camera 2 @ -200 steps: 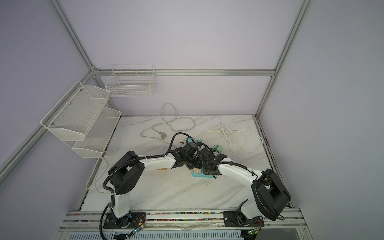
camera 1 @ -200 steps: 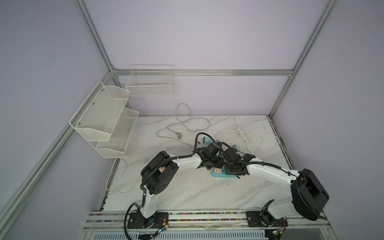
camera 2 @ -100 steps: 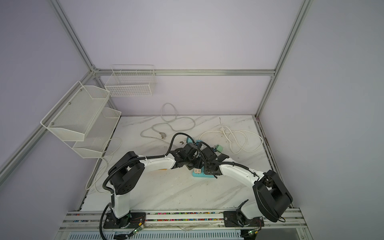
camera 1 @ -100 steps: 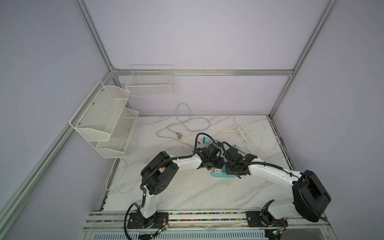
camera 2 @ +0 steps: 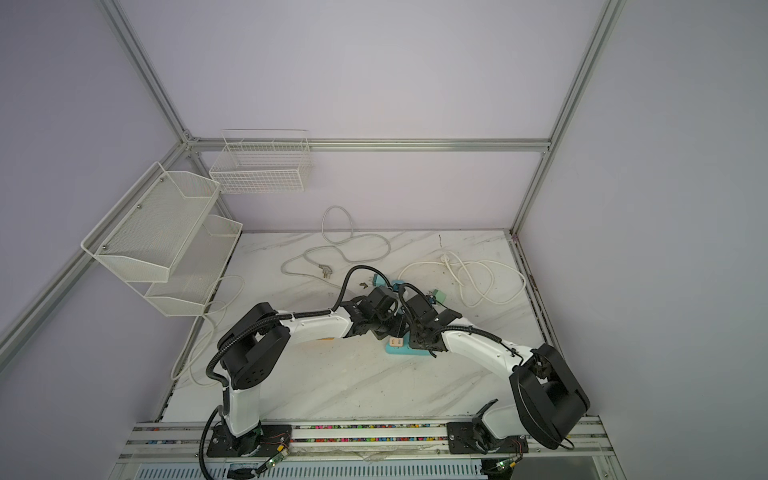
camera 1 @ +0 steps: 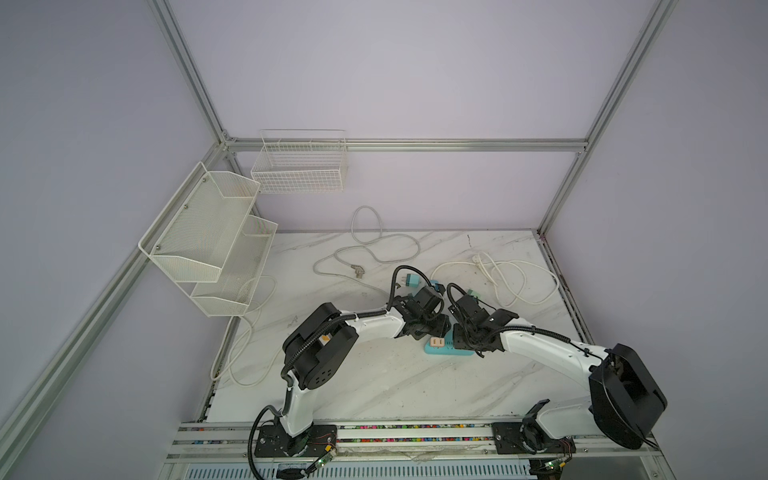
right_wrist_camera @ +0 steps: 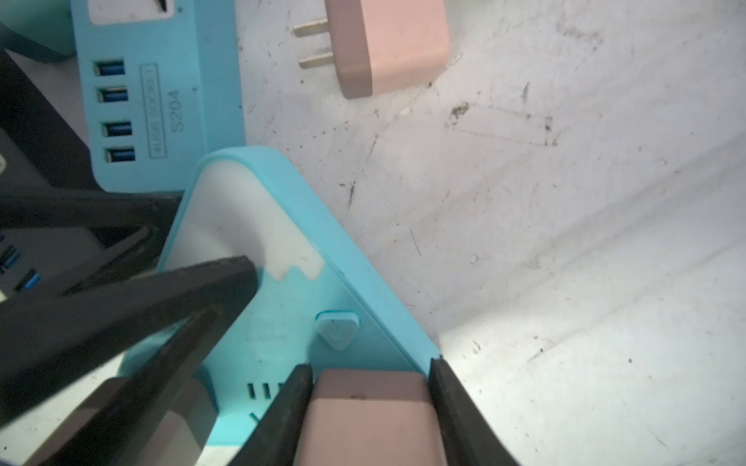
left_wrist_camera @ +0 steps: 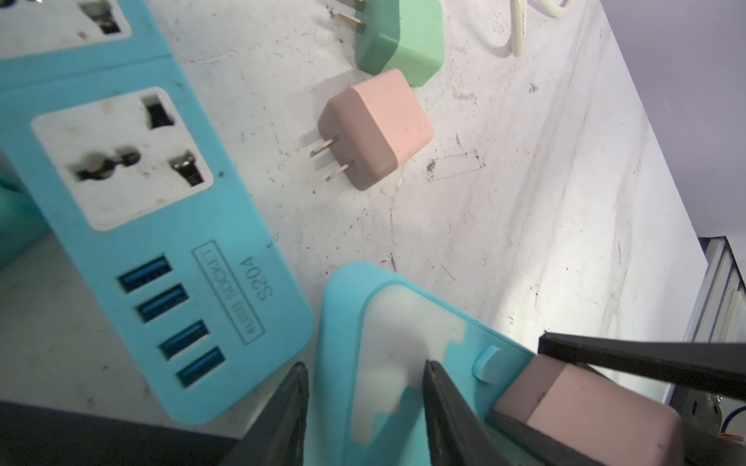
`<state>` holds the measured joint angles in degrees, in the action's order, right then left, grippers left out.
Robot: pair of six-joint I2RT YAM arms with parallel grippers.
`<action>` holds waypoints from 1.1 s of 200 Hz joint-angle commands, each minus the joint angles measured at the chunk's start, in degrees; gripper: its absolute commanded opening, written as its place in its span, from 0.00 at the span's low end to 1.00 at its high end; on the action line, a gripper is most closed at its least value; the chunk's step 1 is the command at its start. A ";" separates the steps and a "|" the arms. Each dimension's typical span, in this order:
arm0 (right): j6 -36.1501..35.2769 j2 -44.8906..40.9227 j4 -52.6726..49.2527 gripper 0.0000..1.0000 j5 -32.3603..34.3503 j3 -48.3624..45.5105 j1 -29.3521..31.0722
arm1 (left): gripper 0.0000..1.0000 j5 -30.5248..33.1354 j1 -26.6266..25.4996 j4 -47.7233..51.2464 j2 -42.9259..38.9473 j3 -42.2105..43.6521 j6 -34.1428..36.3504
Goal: Pull the plug off the socket
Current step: 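Hold the triangular socket with the left gripper while the right gripper pulls the adapter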
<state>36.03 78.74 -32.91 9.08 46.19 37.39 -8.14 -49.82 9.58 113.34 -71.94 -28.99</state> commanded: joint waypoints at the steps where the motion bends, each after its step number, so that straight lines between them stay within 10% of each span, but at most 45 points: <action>1: 1.84 -3.56 1.19 0.27 3.33 1.06 -1.35 | 0.45 6.30 -0.36 17.78 6.20 4.68 2.01; 220: 0.21 -3.68 2.88 0.24 3.08 0.60 -1.02 | 0.45 8.28 -0.36 20.01 8.52 3.29 1.44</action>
<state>36.69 79.42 -35.42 12.40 47.72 39.33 -7.55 -50.28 10.81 114.15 -73.30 -29.39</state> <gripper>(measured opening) 0.451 0.453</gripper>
